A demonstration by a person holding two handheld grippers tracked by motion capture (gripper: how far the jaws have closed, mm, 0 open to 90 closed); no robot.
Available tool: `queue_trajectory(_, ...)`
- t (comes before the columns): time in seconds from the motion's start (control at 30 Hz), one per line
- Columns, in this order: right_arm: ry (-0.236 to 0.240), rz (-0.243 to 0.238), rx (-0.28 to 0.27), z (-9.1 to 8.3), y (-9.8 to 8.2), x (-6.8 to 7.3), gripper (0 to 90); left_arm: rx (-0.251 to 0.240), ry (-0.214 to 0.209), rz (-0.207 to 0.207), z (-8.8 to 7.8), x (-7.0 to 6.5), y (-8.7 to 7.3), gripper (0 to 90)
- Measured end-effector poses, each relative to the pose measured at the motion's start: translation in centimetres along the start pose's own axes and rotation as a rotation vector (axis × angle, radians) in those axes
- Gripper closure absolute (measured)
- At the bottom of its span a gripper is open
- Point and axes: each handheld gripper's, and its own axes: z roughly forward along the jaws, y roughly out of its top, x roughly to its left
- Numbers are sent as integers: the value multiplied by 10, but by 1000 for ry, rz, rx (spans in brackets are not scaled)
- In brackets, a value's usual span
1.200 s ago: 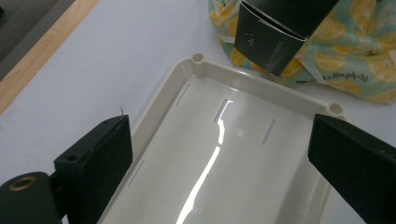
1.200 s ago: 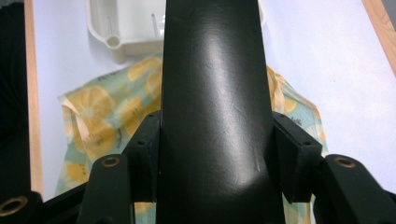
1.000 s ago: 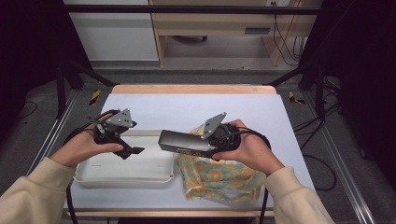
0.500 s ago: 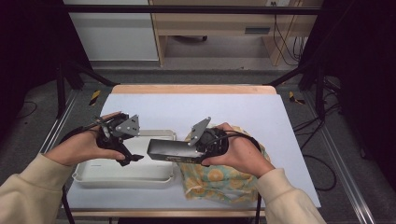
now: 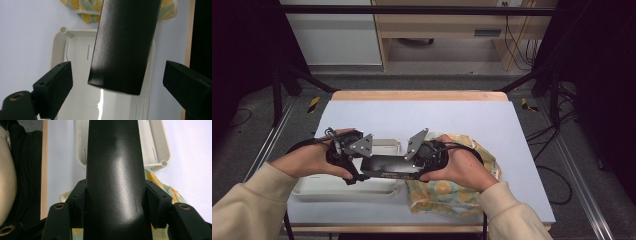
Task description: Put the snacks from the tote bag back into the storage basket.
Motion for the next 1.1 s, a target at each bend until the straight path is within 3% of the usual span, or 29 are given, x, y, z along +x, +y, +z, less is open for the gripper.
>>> queue_trajectory(0.37, 29, -17, -9, 0, 1, 5, 433, 50, -64, 44, 16, -4, 11, 182)
queue_trajectory(0.63, 42, -17, -6, -1, 0, 5, 433, 87, -98, 80, 23, -7, 16, 319)
queue_trajectory(0.8, 44, -19, -7, -2, -1, 5, 433, 95, -91, 87, 25, -6, 16, 393)
queue_trajectory(1.0, 54, -25, -2, -2, -1, 4, 431, 102, -97, 93, 25, -7, 15, 411)
queue_trajectory(1.1, 51, -27, 10, -1, 0, 4, 429, 93, -80, 87, 28, -7, 14, 415)
